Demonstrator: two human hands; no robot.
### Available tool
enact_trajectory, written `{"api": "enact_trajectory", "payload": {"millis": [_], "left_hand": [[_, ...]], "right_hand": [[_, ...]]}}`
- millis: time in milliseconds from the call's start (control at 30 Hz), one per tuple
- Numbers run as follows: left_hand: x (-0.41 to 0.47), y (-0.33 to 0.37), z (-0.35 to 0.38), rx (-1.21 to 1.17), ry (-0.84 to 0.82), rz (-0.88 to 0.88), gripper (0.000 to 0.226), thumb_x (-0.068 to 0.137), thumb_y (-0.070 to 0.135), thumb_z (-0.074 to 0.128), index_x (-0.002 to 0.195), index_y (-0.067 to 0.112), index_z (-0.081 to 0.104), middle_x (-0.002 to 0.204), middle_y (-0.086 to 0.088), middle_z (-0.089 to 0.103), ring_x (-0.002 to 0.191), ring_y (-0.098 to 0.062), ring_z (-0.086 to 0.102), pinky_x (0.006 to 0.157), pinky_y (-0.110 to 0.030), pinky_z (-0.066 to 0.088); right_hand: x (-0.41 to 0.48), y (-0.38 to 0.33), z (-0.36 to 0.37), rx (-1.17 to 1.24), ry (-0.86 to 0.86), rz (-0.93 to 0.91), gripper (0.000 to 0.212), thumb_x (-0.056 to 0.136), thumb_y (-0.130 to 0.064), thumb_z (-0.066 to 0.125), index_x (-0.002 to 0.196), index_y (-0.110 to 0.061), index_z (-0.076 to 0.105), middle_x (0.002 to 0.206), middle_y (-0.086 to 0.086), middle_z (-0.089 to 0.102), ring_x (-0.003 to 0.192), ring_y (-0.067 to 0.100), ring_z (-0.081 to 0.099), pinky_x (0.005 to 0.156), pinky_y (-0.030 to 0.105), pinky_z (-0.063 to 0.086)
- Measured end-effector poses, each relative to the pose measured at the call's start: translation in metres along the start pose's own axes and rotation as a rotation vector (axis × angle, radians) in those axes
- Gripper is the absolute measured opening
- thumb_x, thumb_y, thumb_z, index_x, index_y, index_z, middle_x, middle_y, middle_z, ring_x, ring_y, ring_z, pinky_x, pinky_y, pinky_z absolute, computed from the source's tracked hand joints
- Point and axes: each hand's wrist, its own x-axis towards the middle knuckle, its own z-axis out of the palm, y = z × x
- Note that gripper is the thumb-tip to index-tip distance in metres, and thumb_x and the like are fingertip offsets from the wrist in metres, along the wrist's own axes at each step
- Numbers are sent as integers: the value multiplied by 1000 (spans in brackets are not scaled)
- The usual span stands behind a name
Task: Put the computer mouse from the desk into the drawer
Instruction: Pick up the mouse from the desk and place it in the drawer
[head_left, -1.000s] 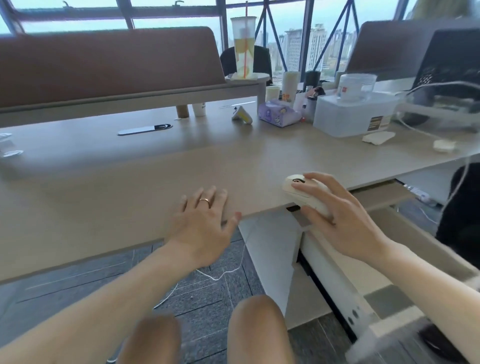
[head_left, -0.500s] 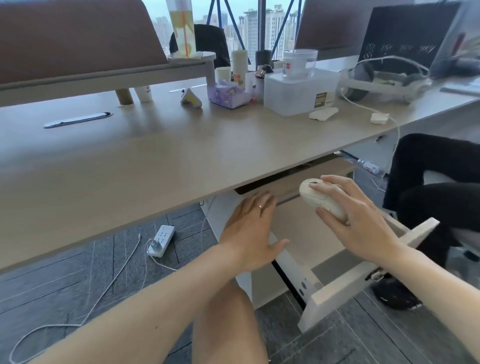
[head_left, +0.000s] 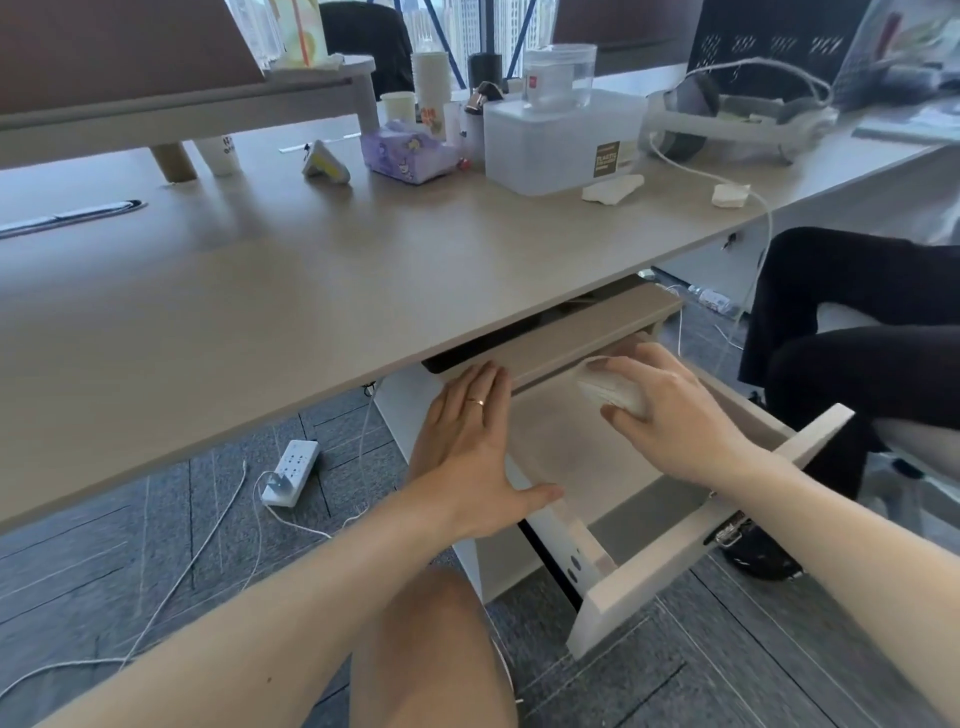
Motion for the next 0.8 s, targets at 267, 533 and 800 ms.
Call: {"api": "enact_trajectory", "payload": {"millis": [267, 533, 800], "left_hand": [[-1, 0, 7, 14, -17, -13, 130, 71, 91, 41, 161, 13, -12, 172, -4, -13, 156, -19, -17, 126, -42, -3], [0, 0, 8, 39, -6, 11, 129, 72, 90, 39, 160, 11, -12, 172, -6, -10, 156, -21, -15, 126, -43, -2], [-1, -1, 8, 41, -8, 24, 129, 73, 90, 38, 161, 10, -10, 172, -8, -8, 156, -22, -14, 126, -44, -1]], "right_hand": [[40, 18, 25, -161, -357, 170, 60, 76, -38, 61, 136, -36, 52, 139, 6, 45, 117, 32, 55, 98, 44, 49], [54, 26, 50, -285, -419, 264, 69, 89, -27, 63, 152, -30, 36, 138, 14, 33, 124, 41, 47, 103, 44, 45], [52, 28, 57, -341, -444, 231, 67, 91, -28, 61, 153, -27, 34, 136, 15, 35, 121, 38, 49, 100, 42, 45]]}}
